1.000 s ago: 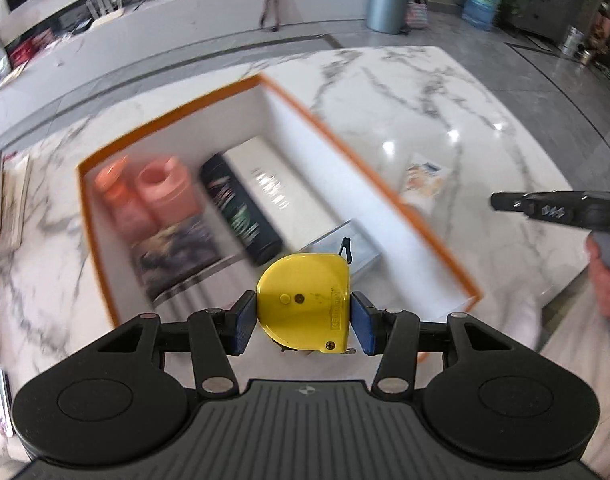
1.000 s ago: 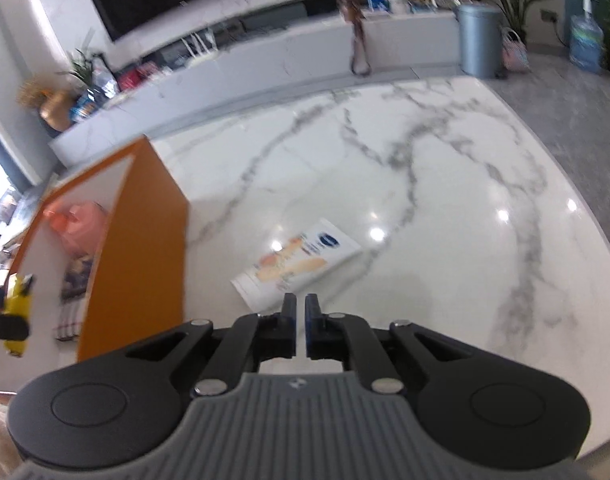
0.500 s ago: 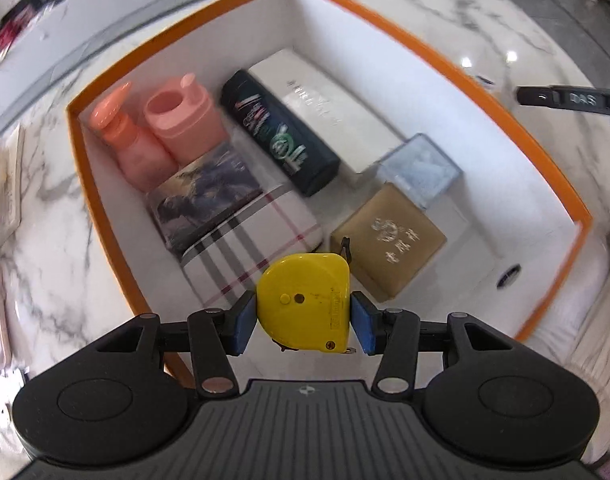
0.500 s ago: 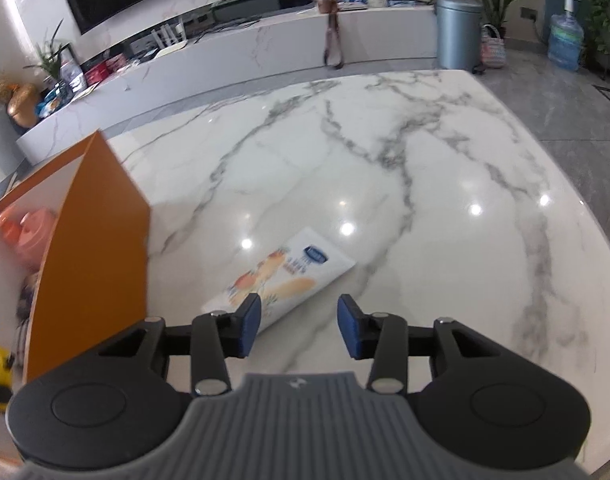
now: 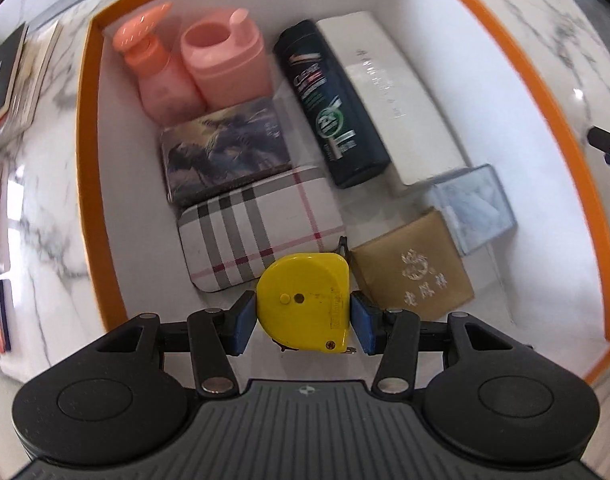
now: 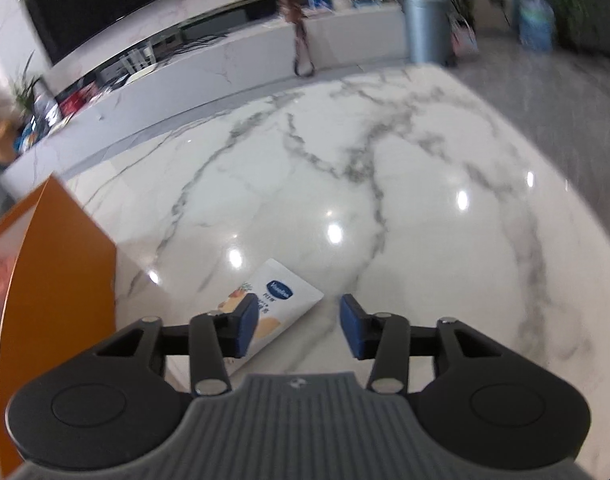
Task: Organize rigid objects
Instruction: 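Lower the yellow tape measure into the box with the left tool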
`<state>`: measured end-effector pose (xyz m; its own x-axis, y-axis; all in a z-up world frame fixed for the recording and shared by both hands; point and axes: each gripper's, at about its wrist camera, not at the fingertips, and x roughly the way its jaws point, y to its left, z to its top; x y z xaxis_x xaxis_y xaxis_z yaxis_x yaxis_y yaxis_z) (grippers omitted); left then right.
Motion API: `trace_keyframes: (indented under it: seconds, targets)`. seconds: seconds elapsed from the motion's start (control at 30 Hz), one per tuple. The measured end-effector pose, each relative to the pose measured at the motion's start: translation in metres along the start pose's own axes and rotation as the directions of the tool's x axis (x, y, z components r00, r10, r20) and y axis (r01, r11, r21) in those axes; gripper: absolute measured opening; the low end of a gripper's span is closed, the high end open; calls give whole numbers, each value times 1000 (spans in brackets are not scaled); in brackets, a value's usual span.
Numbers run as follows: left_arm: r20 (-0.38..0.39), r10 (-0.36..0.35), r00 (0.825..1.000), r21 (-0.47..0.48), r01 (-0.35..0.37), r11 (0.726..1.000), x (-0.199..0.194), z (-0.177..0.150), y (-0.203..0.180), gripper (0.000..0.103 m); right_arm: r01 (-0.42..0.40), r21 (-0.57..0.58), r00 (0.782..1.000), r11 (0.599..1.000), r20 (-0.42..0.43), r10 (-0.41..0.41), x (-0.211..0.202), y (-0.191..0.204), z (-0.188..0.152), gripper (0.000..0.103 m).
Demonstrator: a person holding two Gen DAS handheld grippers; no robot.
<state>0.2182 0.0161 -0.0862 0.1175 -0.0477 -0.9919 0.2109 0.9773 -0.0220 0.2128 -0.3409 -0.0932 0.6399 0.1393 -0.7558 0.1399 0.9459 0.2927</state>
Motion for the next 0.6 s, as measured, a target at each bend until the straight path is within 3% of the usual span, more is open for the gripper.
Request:
trace_keyframes:
  seconds: [0.17,0.37,0.6]
  targets:
    - [-40,-58,998,-105,54,993,11,-1,11,59,-94,84,991,992,-92,102,13,0,-4,62]
    - [-31,-59,998,-145,54,988,10,-7,17,60,-80,72,988,994,-124,89,25,16,-5,67]
    - [15,-114,993,-159,115,980,0,-20,28,53,-54,9,992,998,-115,55,40,38,-1,68]
